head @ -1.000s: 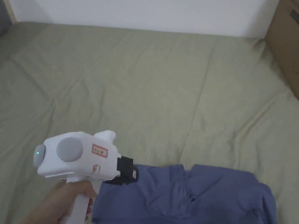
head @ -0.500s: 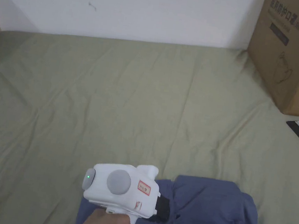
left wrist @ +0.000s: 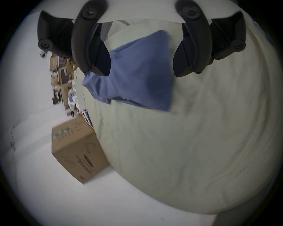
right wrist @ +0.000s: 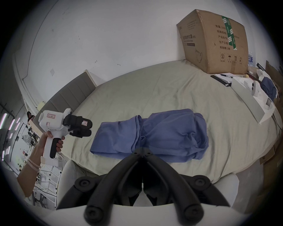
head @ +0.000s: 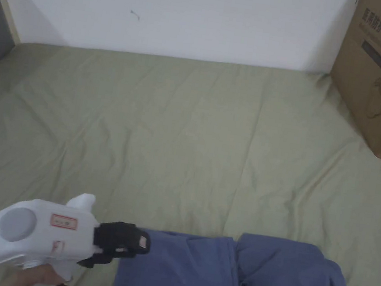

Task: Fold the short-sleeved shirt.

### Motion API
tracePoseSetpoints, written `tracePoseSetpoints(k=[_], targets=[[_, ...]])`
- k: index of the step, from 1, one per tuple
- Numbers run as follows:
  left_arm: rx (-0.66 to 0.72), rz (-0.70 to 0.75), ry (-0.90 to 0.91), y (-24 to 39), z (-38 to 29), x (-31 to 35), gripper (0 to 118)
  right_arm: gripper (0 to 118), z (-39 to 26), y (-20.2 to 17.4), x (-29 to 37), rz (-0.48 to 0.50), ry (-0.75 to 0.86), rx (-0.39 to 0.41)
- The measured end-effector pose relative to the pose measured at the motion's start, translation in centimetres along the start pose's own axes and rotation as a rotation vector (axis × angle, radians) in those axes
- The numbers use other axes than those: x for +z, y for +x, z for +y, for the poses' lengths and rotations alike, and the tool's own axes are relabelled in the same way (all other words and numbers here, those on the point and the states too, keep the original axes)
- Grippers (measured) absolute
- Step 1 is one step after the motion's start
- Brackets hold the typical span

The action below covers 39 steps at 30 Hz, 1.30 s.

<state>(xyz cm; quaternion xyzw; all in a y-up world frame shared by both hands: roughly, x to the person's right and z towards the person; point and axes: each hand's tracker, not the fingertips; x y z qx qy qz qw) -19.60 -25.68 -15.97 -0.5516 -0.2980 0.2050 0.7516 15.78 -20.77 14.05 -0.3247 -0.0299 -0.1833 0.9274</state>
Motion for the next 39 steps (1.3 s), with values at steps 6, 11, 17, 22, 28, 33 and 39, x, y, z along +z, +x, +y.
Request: tracePoseSetpoints(k=[6,11,17,22,28,33,39], targets=[[0.146,-0.098,-0.057,-4.8,-0.4,-1.4,87,0,0.7,-1.8,-0.8,0.017,-0.005,0.022],[0.166,-0.211,-0.099,-5.2,-0.8,-5.3,87,0,1.0,-2.5,-0.8,0.009,-0.014,0.034],[0.266,-0.373,-0.086,-5.3,0.4,-7.6,8,0,1.2,-2.9,-0.7,-0.011,-0.014,0.03],[0.241,-0.368,-0.106,-5.5,0.8,-7.0,8,0,1.7,-3.6,-0.4,-0.036,-0.006,0.056],[0.268,-0.402,-0.003,-9.0,2.9,-0.8,8,0,2.4,-4.0,-0.5,-0.045,-0.001,0.066],[0.228,-0.24,0.036,-11.4,4.2,6.2,8,0,2.1,-4.6,-0.9,-0.03,-0.005,0.076],[0.199,-0.019,0.077,-11.9,6.1,12.8,8,0,1.2,-5.0,-1.9,0.012,-0.031,0.069]])
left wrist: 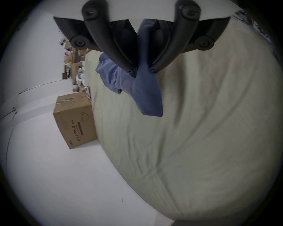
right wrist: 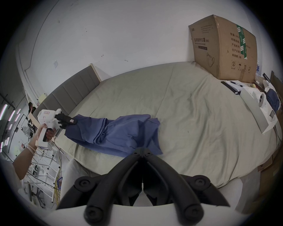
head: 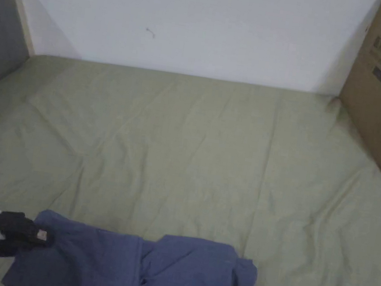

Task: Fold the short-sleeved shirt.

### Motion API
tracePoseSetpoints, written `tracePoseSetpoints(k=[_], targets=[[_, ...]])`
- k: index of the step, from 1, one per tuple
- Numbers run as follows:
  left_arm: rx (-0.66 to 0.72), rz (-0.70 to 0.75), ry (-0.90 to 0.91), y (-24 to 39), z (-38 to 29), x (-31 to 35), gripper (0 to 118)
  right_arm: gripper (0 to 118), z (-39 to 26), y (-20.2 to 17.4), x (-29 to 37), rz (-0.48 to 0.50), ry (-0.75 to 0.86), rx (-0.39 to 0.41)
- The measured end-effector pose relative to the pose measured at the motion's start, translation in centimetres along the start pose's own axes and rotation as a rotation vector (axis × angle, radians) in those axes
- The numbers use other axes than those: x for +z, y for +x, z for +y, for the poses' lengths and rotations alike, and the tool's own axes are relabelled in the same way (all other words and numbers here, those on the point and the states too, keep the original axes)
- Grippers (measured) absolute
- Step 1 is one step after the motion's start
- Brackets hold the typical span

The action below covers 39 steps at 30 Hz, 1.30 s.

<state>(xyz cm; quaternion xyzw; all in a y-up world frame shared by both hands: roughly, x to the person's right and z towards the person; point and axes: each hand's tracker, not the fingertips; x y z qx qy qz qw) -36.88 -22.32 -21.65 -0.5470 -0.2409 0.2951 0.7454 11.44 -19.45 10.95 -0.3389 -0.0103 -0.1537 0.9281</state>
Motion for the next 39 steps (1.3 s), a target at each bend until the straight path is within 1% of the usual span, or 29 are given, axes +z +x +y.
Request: tracePoseSetpoints(k=[2,4,7,10,11,14,18,20,21,22,24,25,26,28,30,33,34,35,36,37,38,39], targets=[[-0.028,0.052,0.022,1.6,0.0,0.9,8,0,-0.2,-0.1,-0.2,0.011,-0.005,0.0],[-0.036,0.06,0.033,3.9,-0.4,1.0,8,0,-0.2,0.0,-0.4,0.021,-0.011,-0.002],[-0.03,0.022,0.053,7.6,-1.4,0.3,8,0,-0.3,0.1,-0.2,0.028,-0.01,-0.006],[-0.04,-0.022,0.027,12.7,-2.7,-1.5,8,0,-0.3,0.7,0.0,0.032,-0.004,-0.018],[-0.085,-0.022,0.004,14.1,-2.9,-2.3,8,0,-0.4,0.8,0.1,0.032,-0.005,-0.02],[-0.214,0.001,-0.071,19.4,-4.6,-5.9,8,0,-0.8,1.8,0.6,0.026,0.003,-0.037],[-0.303,0.0,-0.184,23.6,-6.9,-12.2,8,0,-1.6,3.2,1.2,0.02,0.002,-0.076],[-0.334,0.004,-0.253,24.4,-7.7,-16.0,12,0,-2.0,4.0,1.7,0.013,0.008,-0.105],[-0.301,-0.003,-0.255,24.6,-8.2,-17.1,19,0,-2.1,4.3,1.9,0.009,0.009,-0.119],[-0.289,-0.023,-0.267,24.7,-8.5,-18.2,40,0,-2.3,4.7,2.1,0.003,0.012,-0.134],[-0.224,-0.079,-0.306,24.9,-9.1,-19.7,92,0,-2.7,5.5,2.7,-0.009,0.013,-0.164],[-0.228,-0.083,-0.308,25.1,-9.2,-20.1,115,0,-2.9,5.8,2.8,-0.011,0.013,-0.173],[-0.244,-0.082,-0.303,25.2,-9.2,-19.9,118,0,-3.1,6.2,3.0,-0.016,0.012,-0.178],[-0.286,-0.096,-0.247,25.6,-9.0,-18.6,118,0,-3.3,6.6,3.2,-0.031,0.006,-0.181],[-0.322,-0.068,-0.199,25.1,-8.3,-17.2,118,0,-3.5,7.0,3.1,-0.045,0.002,-0.192],[-0.314,-0.046,-0.168,23.4,-7.9,-15.1,117,0,-3.4,7.2,2.6,-0.04,0.01,-0.246],[-0.308,-0.032,-0.171,22.4,-7.6,-14.7,112,0,-3.3,7.1,2.5,-0.035,0.014,-0.251],[-0.29,-0.012,-0.166,21.6,-8.1,-14.0,99,0,-3.2,6.9,2.3,-0.031,0.017,-0.249],[-0.282,-0.002,-0.155,20.4,-8.0,-13.6,76,0,-3.0,6.5,2.2,-0.03,0.02,-0.239],[-0.269,0.018,-0.142,19.4,-8.0,-13.3,39,0,-2.8,6.2,2.1,-0.027,0.02,-0.22],[-0.239,0.057,-0.114,18.2,-8.0,-13.1,24,0,-2.6,5.8,1.9,-0.023,0.016,-0.196],[-0.226,0.103,-0.097,17.3,-8.5,-13.3,23,0,-2.5,5.5,1.7,-0.017,0.014,-0.184]])
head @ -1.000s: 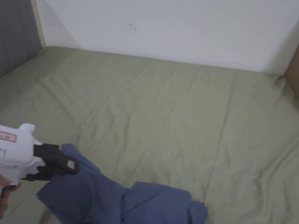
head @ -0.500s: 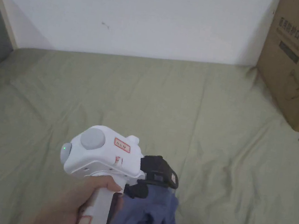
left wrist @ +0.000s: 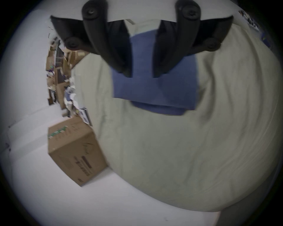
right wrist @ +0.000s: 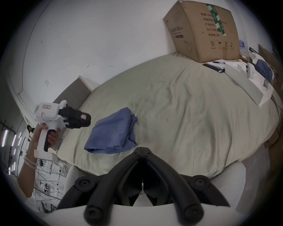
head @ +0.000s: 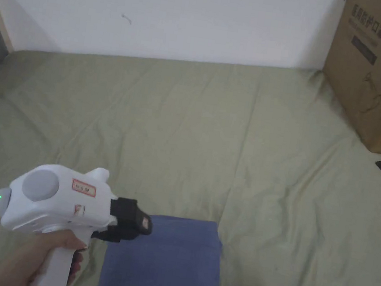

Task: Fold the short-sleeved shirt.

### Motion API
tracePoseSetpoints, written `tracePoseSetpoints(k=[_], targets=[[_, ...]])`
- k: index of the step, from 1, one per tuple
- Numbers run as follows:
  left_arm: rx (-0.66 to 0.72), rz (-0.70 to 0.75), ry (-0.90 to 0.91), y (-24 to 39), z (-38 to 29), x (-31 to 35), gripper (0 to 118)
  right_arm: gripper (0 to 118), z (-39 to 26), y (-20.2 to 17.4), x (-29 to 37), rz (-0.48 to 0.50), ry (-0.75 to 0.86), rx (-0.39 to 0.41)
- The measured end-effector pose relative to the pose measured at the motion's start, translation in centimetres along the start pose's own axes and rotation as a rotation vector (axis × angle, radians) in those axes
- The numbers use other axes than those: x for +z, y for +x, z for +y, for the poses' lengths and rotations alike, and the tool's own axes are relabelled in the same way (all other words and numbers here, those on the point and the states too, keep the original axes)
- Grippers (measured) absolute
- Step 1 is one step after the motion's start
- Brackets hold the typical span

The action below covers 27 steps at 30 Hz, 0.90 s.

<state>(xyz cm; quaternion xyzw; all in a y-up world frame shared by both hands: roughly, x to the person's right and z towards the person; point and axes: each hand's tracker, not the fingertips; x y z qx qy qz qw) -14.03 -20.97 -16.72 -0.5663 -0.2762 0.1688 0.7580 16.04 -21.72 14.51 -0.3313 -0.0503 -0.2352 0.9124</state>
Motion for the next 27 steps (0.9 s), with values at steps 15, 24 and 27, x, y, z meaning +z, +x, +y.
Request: tracePoseSetpoints(k=[15,24,27], targets=[[-0.014,-0.094,-0.071,1.5,-2.1,-8.7,0,0,0.2,-1.4,-1.4,0.061,-0.037,0.005],[-0.166,-0.174,-0.155,6.5,-3.8,-10.3,0,0,0.8,-0.2,-1.1,0.027,-0.045,-0.001],[-0.084,-0.267,-0.141,5.5,-4.0,-8.3,0,0,1.8,-0.9,-2.2,0.03,-0.055,0.046]])
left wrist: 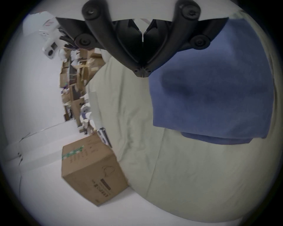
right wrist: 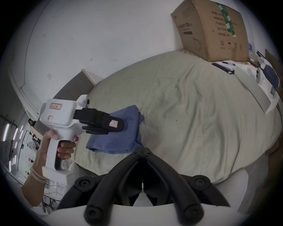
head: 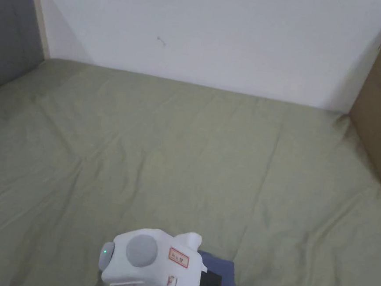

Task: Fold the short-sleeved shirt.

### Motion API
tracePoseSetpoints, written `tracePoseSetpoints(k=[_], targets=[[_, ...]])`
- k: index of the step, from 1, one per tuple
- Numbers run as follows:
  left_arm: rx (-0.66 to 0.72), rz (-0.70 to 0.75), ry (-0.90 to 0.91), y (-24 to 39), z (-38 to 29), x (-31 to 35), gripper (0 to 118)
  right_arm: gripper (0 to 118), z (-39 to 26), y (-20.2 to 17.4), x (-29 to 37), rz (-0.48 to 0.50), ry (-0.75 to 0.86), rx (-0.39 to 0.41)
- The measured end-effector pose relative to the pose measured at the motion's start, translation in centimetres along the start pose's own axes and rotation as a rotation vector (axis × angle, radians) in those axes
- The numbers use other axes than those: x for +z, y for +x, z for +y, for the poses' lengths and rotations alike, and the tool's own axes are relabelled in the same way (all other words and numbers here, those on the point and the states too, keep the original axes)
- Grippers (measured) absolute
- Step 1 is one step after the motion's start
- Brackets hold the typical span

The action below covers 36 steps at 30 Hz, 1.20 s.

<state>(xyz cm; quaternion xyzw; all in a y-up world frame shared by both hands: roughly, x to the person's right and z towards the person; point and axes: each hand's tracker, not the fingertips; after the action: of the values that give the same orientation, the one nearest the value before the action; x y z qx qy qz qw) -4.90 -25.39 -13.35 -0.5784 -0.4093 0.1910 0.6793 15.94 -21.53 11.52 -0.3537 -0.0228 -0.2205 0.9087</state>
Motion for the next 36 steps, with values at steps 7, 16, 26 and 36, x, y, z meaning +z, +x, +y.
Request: tracePoseSetpoints(k=[7,16,26,36], targets=[[0.085,0.137,0.126,-7.9,-2.9,9.2,0,0,2.9,-3.3,-5.7,0.038,-0.052,0.158],[0.29,0.05,0.226,-16.3,-4.0,14.2,116,0,3.9,-8.5,-16.5,0.005,-0.177,0.257],[0.239,-0.172,0.063,-17.5,3.8,6.3,116,0,2.7,-6.5,-18.5,-0.039,-0.207,0.234],[0.337,-0.169,0.071,-18.6,3.9,2.1,21,0,3.0,-5.9,-18.7,-0.038,-0.218,0.144]])
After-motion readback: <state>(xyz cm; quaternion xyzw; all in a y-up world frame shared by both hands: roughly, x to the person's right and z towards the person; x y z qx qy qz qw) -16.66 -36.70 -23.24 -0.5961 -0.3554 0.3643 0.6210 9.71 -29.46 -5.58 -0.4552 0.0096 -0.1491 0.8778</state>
